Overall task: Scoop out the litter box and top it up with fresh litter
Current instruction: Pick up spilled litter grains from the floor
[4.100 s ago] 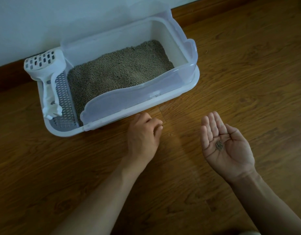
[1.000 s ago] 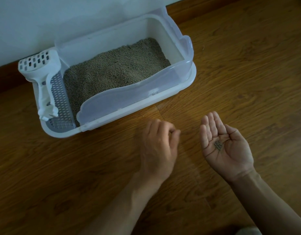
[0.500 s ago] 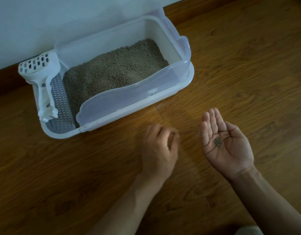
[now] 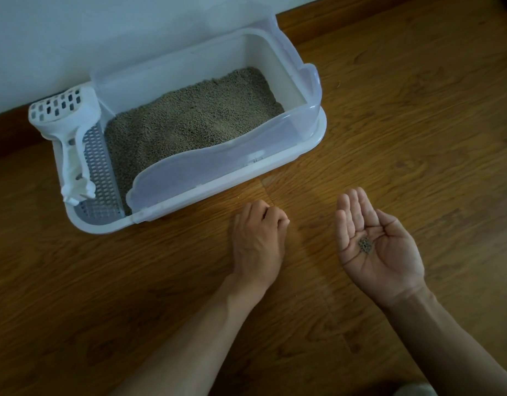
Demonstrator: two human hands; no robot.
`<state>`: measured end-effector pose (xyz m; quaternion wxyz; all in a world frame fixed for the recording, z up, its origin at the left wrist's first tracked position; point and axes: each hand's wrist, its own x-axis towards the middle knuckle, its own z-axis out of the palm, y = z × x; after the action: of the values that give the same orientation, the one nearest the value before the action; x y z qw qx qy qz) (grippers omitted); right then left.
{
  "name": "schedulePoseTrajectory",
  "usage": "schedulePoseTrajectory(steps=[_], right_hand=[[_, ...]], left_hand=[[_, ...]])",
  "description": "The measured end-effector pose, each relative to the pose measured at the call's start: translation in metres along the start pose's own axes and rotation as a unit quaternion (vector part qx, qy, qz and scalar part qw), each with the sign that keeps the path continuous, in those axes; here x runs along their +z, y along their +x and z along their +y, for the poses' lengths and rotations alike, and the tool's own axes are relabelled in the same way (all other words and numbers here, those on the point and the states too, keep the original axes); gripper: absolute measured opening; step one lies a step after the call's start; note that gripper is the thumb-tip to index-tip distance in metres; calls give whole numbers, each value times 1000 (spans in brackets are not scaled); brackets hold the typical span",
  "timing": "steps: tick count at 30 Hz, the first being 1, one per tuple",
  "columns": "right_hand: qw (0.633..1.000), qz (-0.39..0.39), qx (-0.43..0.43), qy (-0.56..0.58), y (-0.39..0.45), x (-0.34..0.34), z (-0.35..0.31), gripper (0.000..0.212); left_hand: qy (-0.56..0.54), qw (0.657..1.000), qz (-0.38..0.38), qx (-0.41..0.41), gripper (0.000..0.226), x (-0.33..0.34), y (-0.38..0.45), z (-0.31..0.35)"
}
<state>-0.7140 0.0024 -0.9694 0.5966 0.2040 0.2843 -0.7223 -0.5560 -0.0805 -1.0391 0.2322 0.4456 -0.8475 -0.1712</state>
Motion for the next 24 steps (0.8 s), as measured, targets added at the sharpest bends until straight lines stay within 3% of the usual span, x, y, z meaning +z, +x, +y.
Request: schedulePoseTrajectory(steps=[6, 9, 12, 24], right_hand=[[1000, 18, -6, -14, 1, 5, 4, 48], [1000, 17, -8, -9, 2, 5, 3, 50], [1000, 15, -20, 1, 0, 5, -3, 50], [999, 20, -43, 9, -1, 0, -14, 45]], left_hand=[[-101, 992, 68, -11, 11, -19, -5, 46], [-122, 985, 87, -86, 14, -19, -3, 23], [-112, 983, 67, -133, 11, -22, -5, -8], [-20, 987, 9, -157, 9, -33, -5, -42]])
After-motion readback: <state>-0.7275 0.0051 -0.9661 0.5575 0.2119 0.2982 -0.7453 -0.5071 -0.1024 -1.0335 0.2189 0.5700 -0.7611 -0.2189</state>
